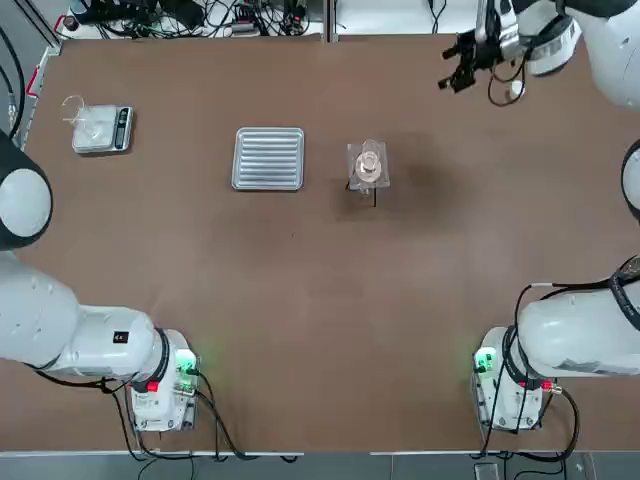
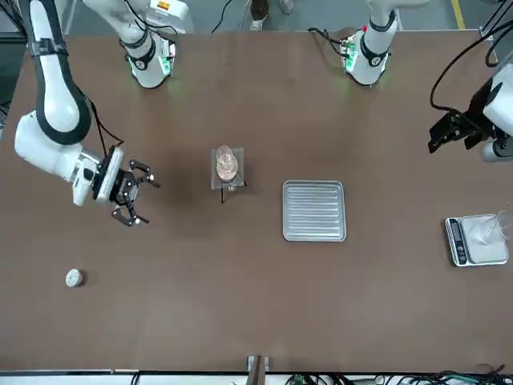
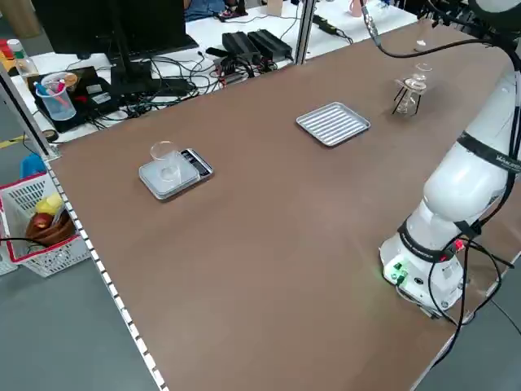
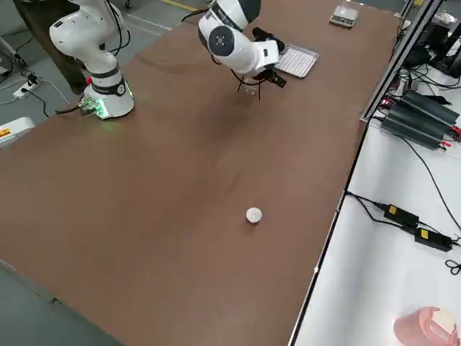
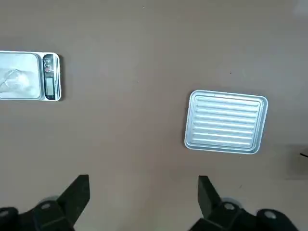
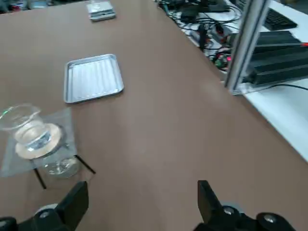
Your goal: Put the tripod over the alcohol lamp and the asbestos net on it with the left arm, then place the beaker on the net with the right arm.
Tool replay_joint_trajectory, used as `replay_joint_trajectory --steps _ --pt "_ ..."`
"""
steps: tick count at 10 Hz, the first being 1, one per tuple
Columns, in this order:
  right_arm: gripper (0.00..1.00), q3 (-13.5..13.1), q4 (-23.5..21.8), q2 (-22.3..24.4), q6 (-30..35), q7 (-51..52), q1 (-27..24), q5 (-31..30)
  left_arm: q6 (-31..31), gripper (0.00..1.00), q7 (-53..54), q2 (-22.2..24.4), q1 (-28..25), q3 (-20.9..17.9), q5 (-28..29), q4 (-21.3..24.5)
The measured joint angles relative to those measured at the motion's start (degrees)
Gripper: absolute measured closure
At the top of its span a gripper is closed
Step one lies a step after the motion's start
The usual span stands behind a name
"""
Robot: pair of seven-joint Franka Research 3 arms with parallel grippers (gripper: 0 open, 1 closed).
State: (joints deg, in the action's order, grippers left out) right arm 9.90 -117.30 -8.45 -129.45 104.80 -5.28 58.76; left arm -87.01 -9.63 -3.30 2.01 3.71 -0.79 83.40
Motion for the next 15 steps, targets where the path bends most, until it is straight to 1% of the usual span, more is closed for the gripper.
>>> replay_joint_trajectory --steps 2,4,7,9,11,13,14,15 --pt "0.0 0.0 4.3 -2.8 -3.2 -4.0 -0.2 -4.2 0.0 0.01 0.0 0.0 0.0 0.2 0.0 0.0" --pt "0.0 -0.1 9.9 -6.4 -4.5 -7.4 -1.0 -8.7 0.0 0.01 0.0 0.0 0.0 0.2 0.0 0.0" --pt "0.0 -0.1 19.3 -10.1 -4.2 -21.9 -1.7 -19.5 0.0 0.01 0.0 0.0 0.0 0.2 0.0 0.0" --pt "0.0 0.2 23.2 -11.0 -3.2 -39.0 -1.7 -29.1 0.0 0.01 0.0 0.0 0.0 0.2 0.0 0.0" --pt "0.0 0.9 26.5 -11.2 -1.9 -58.5 -1.3 -36.0 0.0 0.01 0.0 0.0 0.0 0.2 0.0 -0.1" --pt "0.0 1.6 29.5 -11.2 -0.5 -78.2 -0.1 -45.4 0.0 0.01 0.0 0.0 0.0 0.2 0.0 -0.1" --pt "0.0 2.6 30.6 -11.2 0.8 -86.2 0.0 -48.6 0.0 0.01 0.0 0.0 0.0 0.2 0.0 -0.1" --pt "0.0 3.6 31.4 -11.3 1.9 -92.3 0.1 -50.0 0.0 0.01 0.0 0.0 0.0 0.2 0.0 -0.1"
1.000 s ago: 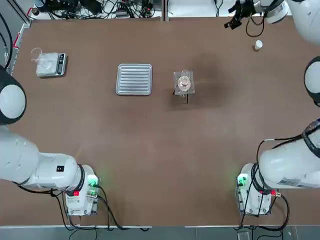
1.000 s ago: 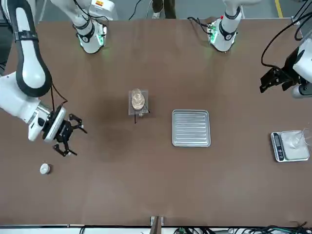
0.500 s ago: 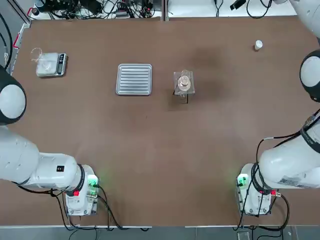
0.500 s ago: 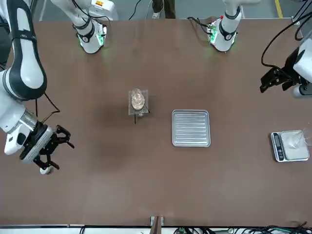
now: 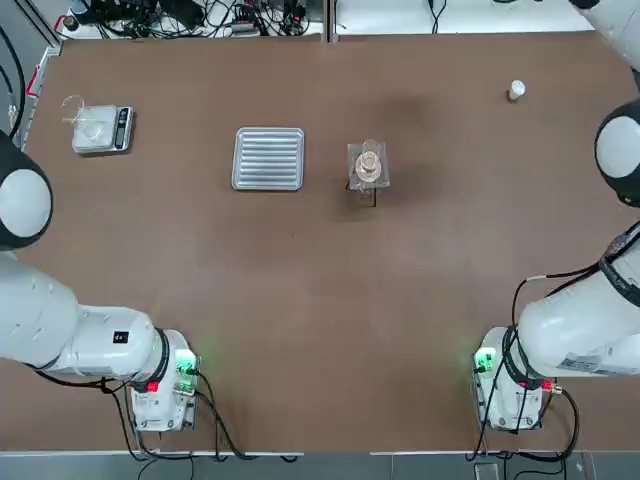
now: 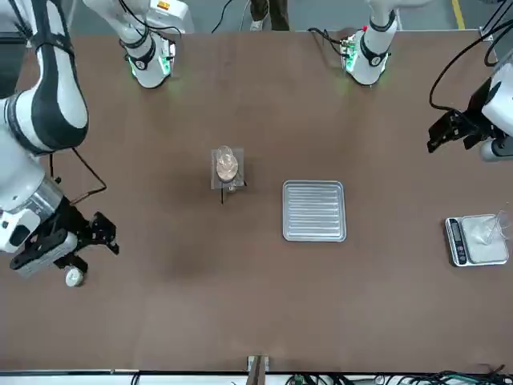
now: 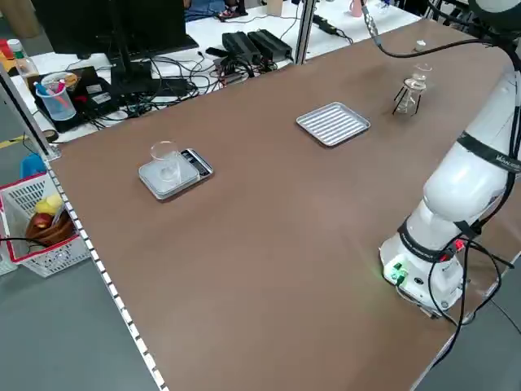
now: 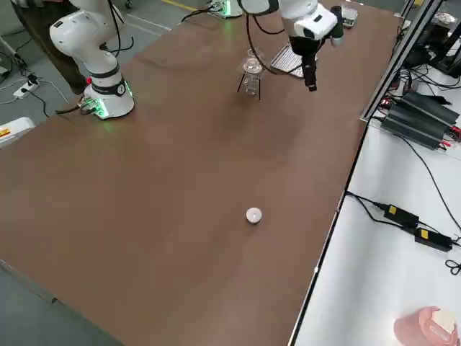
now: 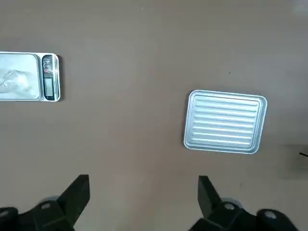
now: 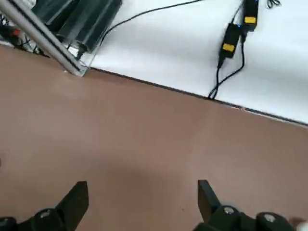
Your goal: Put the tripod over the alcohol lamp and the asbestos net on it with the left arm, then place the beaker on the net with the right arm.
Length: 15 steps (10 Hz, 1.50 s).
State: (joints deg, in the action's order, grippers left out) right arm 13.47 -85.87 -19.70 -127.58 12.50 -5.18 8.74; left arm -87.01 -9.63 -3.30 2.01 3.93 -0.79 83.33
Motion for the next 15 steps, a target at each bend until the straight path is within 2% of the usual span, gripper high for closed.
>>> replay_joint_trajectory --steps 2,5,11,12,15 --pt "0.0 0.4 1.5 0.1 3.9 -10.4 0.4 -1.0 0.0 0.01 0.0 0.0 0.0 0.0 0.0 0.0" --pt "0.0 0.6 5.5 1.0 11.8 -18.5 1.4 -1.4 0.0 0.01 0.0 0.0 0.0 0.0 0.0 0.0" --pt "0.0 -0.1 6.0 5.5 19.6 -20.6 1.4 -2.6 0.0 0.01 0.0 0.0 0.0 -0.1 0.0 0.0" --pt "0.0 -1.5 5.9 6.5 21.1 -20.6 1.9 -3.4 0.0 0.01 0.0 0.0 0.0 -0.1 0.0 0.0" --pt "0.0 -9.4 4.2 10.1 24.5 -14.8 5.3 -4.2 0.0 0.01 0.0 0.0 0.0 -0.1 0.0 0.0"
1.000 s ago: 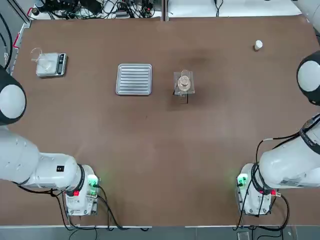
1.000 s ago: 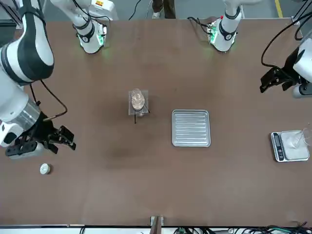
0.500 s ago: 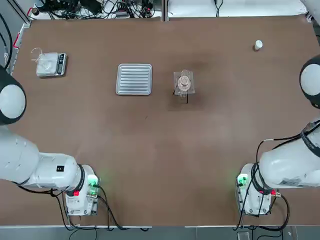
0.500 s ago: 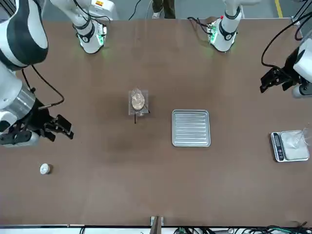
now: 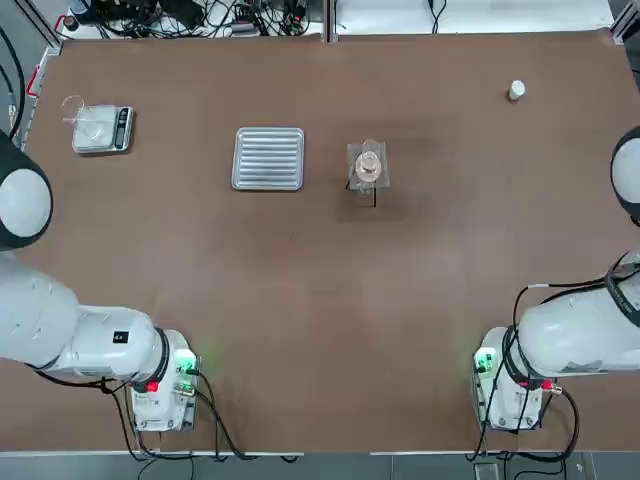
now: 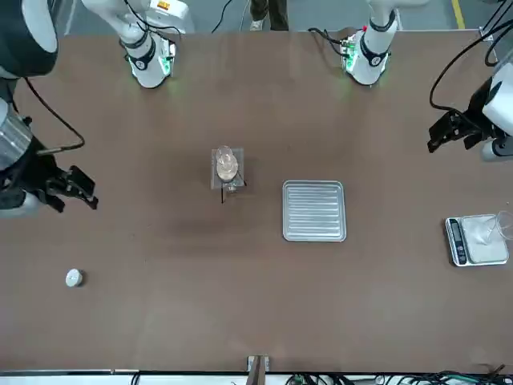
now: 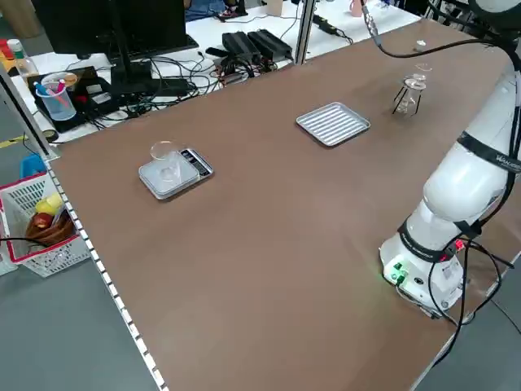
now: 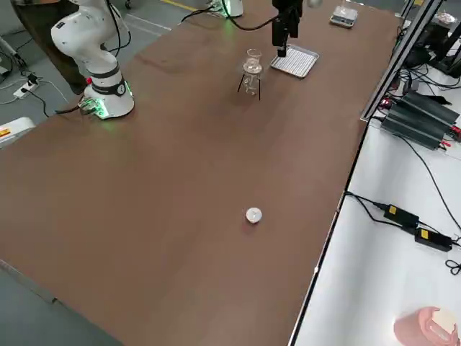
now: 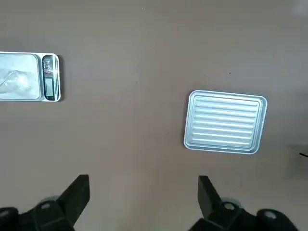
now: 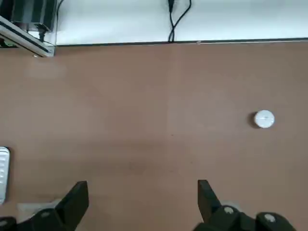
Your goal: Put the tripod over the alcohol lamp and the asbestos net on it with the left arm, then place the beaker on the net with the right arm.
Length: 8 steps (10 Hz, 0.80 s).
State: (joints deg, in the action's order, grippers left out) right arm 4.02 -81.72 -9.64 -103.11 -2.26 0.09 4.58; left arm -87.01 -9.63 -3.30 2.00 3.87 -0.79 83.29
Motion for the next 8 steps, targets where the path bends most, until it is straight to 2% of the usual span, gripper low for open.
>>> replay_joint_trajectory --steps 4,6,8 --pt "0.0 -4.8 -5.2 7.2 7.2 0.7 1.3 -0.3 0.0 0.01 0.0 0.0 0.0 0.0 0.0 0.0" --pt "0.0 -6.1 -7.5 11.1 13.1 0.7 2.1 -2.1 0.0 0.01 0.0 0.0 0.0 0.0 0.0 0.0" --pt "0.0 -6.8 -8.6 12.8 15.8 0.7 2.4 -3.8 0.0 0.01 0.0 0.0 0.0 0.0 0.0 0.0"
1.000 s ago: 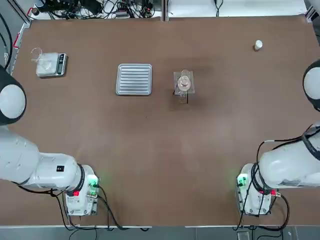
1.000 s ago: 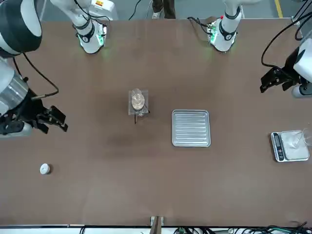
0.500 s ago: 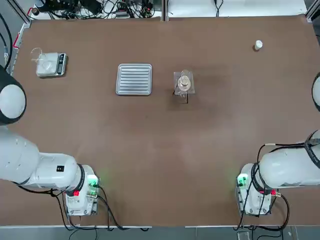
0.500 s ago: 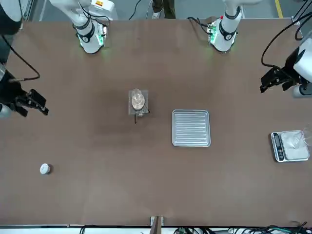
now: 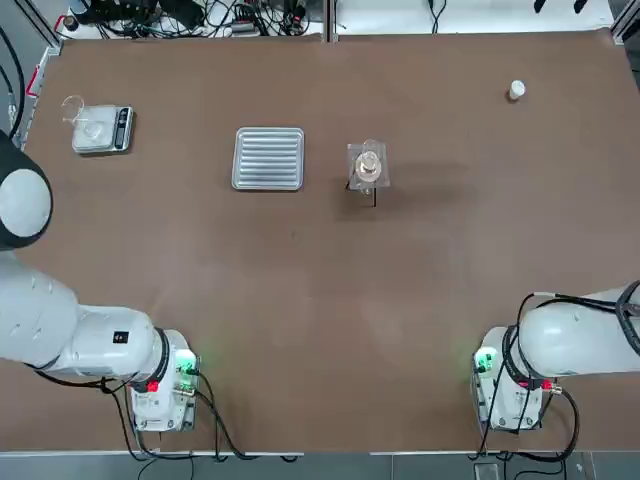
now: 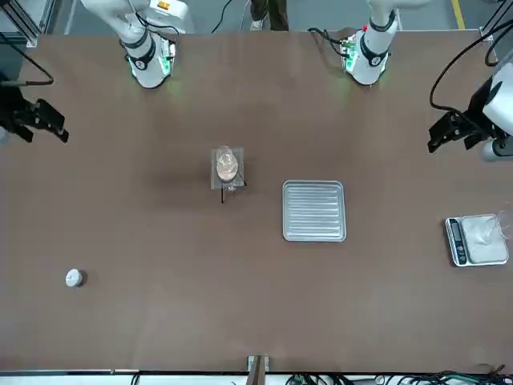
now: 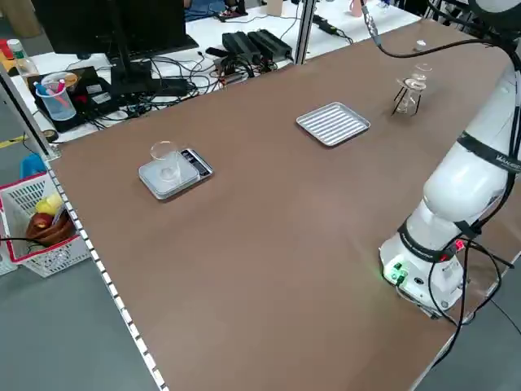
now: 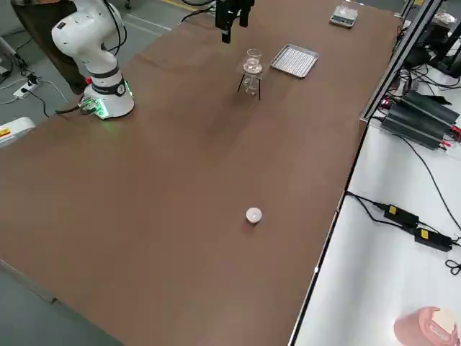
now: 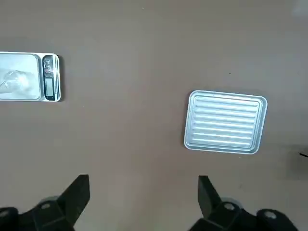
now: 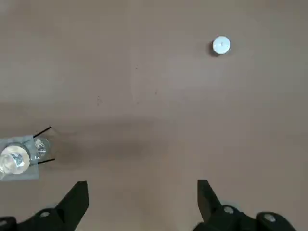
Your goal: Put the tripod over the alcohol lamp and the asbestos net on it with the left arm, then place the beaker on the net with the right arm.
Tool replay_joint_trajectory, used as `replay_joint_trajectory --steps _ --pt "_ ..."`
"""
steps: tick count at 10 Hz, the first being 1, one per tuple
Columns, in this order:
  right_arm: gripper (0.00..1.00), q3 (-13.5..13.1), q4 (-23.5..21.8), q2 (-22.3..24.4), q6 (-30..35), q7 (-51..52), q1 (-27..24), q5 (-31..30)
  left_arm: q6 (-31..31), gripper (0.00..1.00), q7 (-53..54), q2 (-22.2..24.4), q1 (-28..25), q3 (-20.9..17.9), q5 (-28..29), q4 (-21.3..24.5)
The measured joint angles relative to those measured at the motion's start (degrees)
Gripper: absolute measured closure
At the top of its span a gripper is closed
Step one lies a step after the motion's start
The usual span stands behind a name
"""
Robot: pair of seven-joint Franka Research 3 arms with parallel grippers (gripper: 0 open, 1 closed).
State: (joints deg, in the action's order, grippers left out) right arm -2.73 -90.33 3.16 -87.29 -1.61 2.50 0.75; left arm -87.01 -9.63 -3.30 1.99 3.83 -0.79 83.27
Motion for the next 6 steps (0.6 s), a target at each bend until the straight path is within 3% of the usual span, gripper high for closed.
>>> replay_joint_trajectory --steps 3,6 --pt "0.0 -2.4 -0.8 0.1 0.1 0.0 0.6 -1.0 0.0 0.01 0.0 0.0 0.0 0.0 0.0 0.0" --pt "0.0 -2.5 -0.9 0.1 0.0 0.0 1.1 -1.0 0.0 0.01 0.0 0.0 0.0 0.0 0.0 0.0"
